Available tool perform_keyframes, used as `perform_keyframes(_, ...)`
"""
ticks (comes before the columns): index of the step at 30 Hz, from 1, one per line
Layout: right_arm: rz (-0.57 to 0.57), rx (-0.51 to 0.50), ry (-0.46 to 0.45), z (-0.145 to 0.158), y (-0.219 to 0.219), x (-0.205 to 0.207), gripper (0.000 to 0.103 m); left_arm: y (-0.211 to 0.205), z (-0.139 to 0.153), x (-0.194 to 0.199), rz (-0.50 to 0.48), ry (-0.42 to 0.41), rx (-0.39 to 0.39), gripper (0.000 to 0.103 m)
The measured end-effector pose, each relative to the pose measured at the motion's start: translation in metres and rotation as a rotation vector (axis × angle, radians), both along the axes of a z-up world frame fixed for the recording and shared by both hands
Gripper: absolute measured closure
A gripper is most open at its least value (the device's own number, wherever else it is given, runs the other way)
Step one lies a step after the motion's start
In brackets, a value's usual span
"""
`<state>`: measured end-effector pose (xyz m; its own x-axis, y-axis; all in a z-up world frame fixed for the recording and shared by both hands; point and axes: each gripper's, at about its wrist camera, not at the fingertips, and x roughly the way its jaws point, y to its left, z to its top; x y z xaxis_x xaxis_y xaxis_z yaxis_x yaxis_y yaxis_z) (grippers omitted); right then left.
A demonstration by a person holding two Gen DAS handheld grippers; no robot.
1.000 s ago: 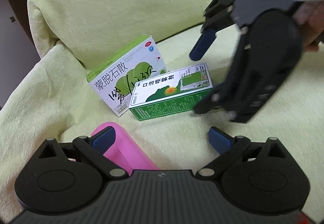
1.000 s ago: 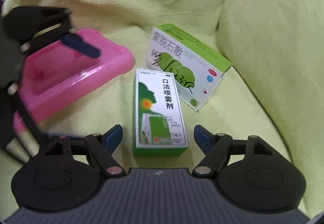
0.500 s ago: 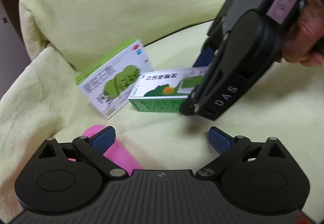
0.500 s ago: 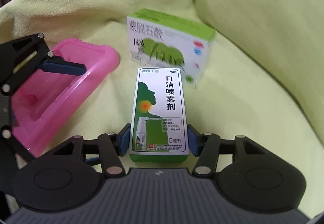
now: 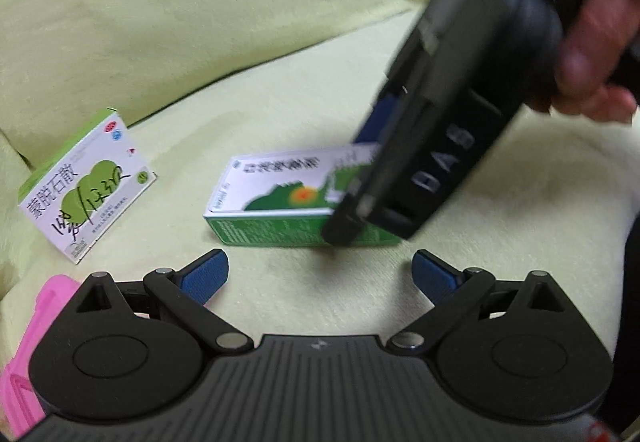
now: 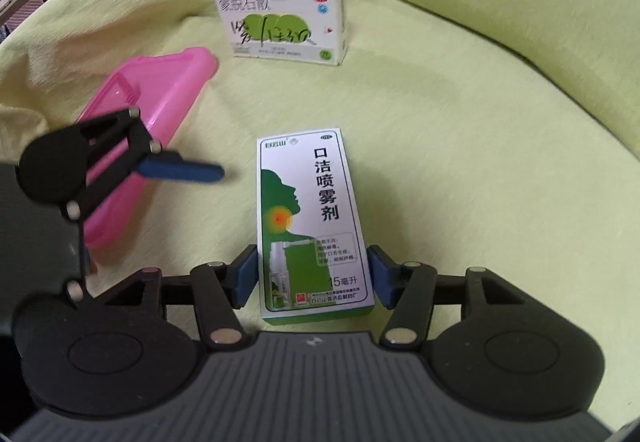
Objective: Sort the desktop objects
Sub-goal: 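Close the right tool on the green mouth-spray box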
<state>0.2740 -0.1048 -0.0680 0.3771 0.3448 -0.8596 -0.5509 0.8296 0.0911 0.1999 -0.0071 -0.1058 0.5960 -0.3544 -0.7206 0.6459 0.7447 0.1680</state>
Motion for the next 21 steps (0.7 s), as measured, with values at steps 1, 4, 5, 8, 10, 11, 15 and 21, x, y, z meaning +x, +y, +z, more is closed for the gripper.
perform_keyframes(1, 0.007, -0.009, -0.004, 0.001, 0.002, 0.001, 0.049, -0.002, -0.001, 0.000, -0.002, 0.002, -0.003, 0.004)
perform_keyframes(4, 0.033, -0.050, -0.006, 0.000, 0.011, 0.007, 0.047, -0.003, -0.002, 0.001, -0.005, 0.009, -0.014, 0.004)
perform_keyframes(5, 0.040, -0.060, -0.006, 0.000, 0.014, 0.010, 0.047, -0.003, -0.002, 0.001, -0.005, 0.012, -0.017, 0.004)
perform_keyframes(8, 0.055, -0.085, -0.004, -0.003, 0.022, 0.016, 0.047, -0.002, -0.002, 0.001, -0.002, 0.020, -0.028, 0.004)
perform_keyframes(10, 0.066, -0.110, -0.004, -0.008, 0.027, 0.017, 0.047, -0.001, -0.002, 0.001, 0.000, 0.024, -0.034, 0.004)
perform_keyframes(11, 0.073, -0.124, -0.004, -0.010, 0.030, 0.017, 0.047, -0.001, -0.002, 0.002, 0.000, 0.025, -0.036, 0.004)
perform_keyframes(15, 0.081, -0.138, -0.001, -0.019, 0.033, 0.015, 0.048, 0.000, -0.003, 0.003, 0.007, 0.031, -0.049, 0.003)
perform_keyframes(21, 0.045, -0.124, -0.006, -0.015, 0.023, 0.010, 0.052, 0.002, -0.003, 0.006, 0.019, 0.034, -0.065, 0.003)
